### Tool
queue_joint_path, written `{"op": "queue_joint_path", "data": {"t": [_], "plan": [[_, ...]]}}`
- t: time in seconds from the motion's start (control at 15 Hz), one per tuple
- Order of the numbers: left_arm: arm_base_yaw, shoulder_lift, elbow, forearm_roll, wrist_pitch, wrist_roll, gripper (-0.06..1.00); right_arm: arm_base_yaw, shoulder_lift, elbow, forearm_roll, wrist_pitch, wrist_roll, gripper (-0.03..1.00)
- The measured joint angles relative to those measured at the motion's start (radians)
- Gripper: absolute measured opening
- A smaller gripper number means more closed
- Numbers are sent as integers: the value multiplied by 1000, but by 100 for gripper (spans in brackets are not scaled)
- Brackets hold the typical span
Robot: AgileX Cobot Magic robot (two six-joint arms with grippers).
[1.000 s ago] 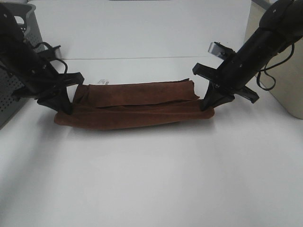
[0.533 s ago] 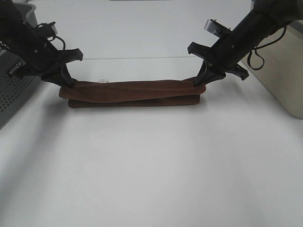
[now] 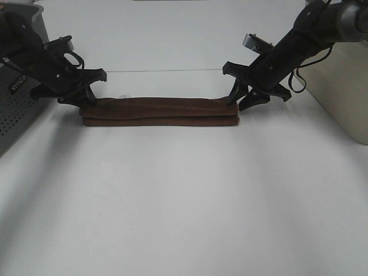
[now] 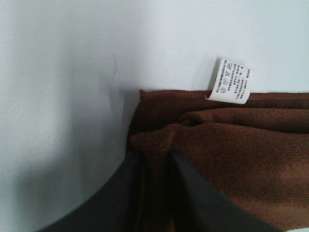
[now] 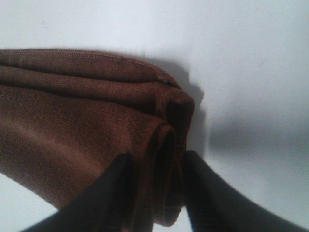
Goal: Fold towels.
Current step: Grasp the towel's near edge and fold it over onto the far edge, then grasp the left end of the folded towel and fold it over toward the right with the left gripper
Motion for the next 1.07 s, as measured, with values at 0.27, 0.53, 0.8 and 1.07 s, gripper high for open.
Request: {"op": "queue_joint_path", "data": {"t": [0.27, 0.53, 0.8, 1.07], "plan": [[0, -9, 0, 22, -4, 1, 78, 0, -13, -11, -22, 50, -2, 72], [0, 12, -1, 13, 1, 1, 79, 0, -46, -12, -34, 60, -2, 73], [-11, 39, -6, -31, -15, 2, 75, 0, -46, -12, -36, 60, -2, 74], [-22, 52, -8, -47, -23, 2, 39, 0, -46, -12, -37, 51, -2, 74]]}}
